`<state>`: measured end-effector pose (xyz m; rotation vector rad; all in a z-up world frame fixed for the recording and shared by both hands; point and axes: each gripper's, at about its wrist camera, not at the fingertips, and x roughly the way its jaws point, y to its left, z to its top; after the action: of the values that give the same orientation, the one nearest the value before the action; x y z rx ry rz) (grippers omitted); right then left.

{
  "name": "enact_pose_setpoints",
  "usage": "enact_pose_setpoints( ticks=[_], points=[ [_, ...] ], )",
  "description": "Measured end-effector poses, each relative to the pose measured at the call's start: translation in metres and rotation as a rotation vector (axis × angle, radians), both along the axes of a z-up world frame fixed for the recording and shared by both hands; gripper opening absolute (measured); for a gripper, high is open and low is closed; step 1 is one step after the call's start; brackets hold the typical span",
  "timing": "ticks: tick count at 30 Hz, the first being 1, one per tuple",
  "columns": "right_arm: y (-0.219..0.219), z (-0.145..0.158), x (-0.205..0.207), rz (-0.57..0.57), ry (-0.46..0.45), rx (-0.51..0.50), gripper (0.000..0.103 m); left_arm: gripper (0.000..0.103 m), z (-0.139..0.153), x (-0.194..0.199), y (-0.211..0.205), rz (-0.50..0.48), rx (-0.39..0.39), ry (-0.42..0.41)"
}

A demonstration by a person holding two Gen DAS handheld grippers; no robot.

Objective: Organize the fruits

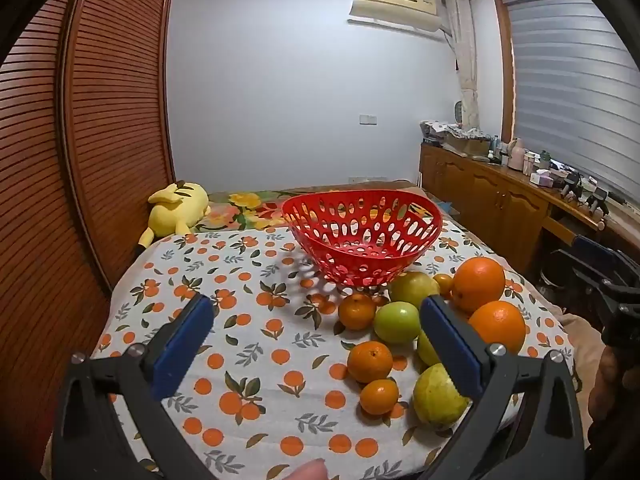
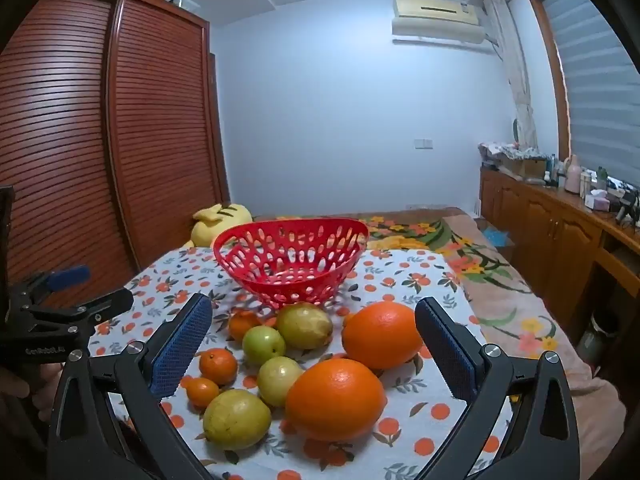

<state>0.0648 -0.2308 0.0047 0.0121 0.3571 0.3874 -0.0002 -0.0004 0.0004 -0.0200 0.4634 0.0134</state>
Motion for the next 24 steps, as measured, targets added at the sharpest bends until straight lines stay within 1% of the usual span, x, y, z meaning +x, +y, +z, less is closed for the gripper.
enact_pose_setpoints(
  ticks=[1,2,4,5,8,9,10,16,17,24],
  points=[
    [0.002,0.001,-0.004,0.0,-0.022,-0.021,0.103,0.103,0.0,0.0,0.0,0.0,0.0,0.0],
    [0.006,0.001,-0.004,0.001,-0.017,-0.042,0.103,0.103,0.0,0.0,0.0,0.002,-0.001,-0.003],
    [0.013,-0.002,-0.001,-0.004,-0.007,-0.051,0.103,0.103,0.0,0.0,0.001,0.003,0.0,-0.003],
    [0.01,-0.001,-0.006,-0.002,-0.025,-0.036,0.103,0.103,0.0,0.001,0.001,0.004,0.0,-0.003],
    [0.011,-0.001,-0.005,-0.002,-0.021,-0.039,0.103,0.103,-0.001,0.003,0.001,0.006,0.002,0.0],
    [0.01,0.0,-0.005,-0.001,-0.019,-0.039,0.103,0.103,0.008,-0.001,-0.002,0.004,0.002,-0.004],
    [0.013,0.0,-0.005,-0.002,-0.018,-0.041,0.103,0.103,0.01,-0.007,-0.002,0.006,0.002,-0.014],
    [0.011,0.0,-0.006,0.002,-0.016,-0.04,0.103,0.103,0.015,-0.007,-0.002,0.015,0.004,-0.008],
    [0.011,0.0,-0.006,0.001,-0.015,-0.038,0.103,0.103,0.01,-0.008,0.004,0.011,0.001,-0.016],
    [0.011,0.002,-0.008,-0.002,-0.01,-0.028,0.103,0.103,0.011,-0.007,0.007,0.01,0.005,-0.018]
  ],
)
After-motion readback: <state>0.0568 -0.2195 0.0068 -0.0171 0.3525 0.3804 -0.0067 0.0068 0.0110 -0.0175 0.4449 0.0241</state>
